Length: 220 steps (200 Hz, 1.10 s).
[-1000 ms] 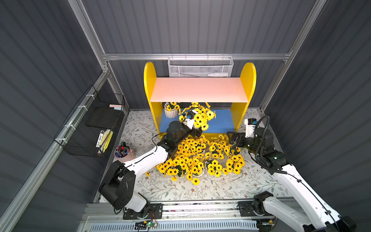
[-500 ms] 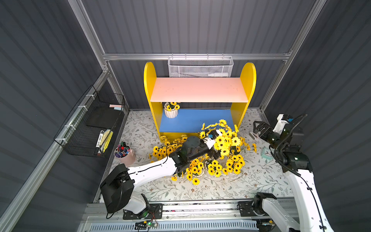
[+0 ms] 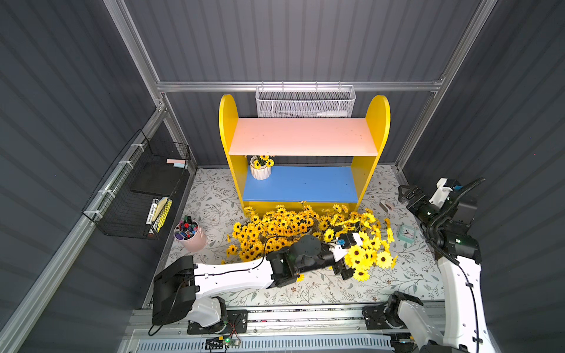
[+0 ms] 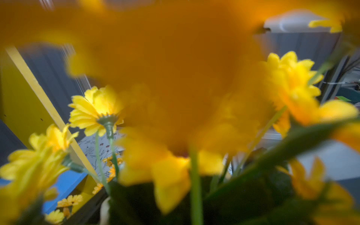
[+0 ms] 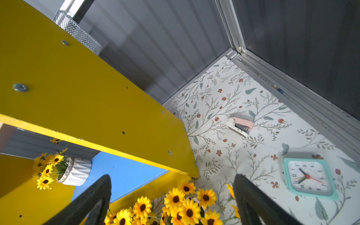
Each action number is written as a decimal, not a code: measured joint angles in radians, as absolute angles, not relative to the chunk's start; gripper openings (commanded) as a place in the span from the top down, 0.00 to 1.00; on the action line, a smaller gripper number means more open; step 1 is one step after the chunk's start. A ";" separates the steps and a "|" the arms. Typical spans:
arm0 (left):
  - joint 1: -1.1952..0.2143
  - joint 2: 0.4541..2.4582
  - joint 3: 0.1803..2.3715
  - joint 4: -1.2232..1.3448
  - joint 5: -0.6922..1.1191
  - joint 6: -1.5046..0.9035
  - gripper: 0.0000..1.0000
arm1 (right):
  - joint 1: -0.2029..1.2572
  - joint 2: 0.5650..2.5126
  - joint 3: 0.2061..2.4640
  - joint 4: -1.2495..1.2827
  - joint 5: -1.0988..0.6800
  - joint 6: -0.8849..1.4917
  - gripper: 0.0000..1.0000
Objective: Take the sunflower pots off the shelves
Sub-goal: Place the sunflower pot at the center of the board.
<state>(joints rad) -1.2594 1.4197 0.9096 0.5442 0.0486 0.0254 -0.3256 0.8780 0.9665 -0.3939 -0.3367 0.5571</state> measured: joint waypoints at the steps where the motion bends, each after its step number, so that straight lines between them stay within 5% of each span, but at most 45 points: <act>1: -1.262 1.419 0.907 0.544 0.047 0.025 1.00 | -0.326 0.878 0.966 -0.394 -0.337 0.558 0.01; 59: -1.382 1.420 0.710 0.618 -0.065 -0.025 1.00 | -0.327 0.872 0.948 -0.390 -0.385 0.555 0.01; 220: -1.420 1.897 0.651 1.202 -0.282 -0.092 1.00 | -0.327 0.851 0.936 -0.359 -0.473 0.550 0.01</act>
<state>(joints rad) -1.4197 1.8965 0.6506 1.2018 -0.2821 -0.0917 -0.3275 0.8509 0.9360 -0.3592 -0.4728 0.5499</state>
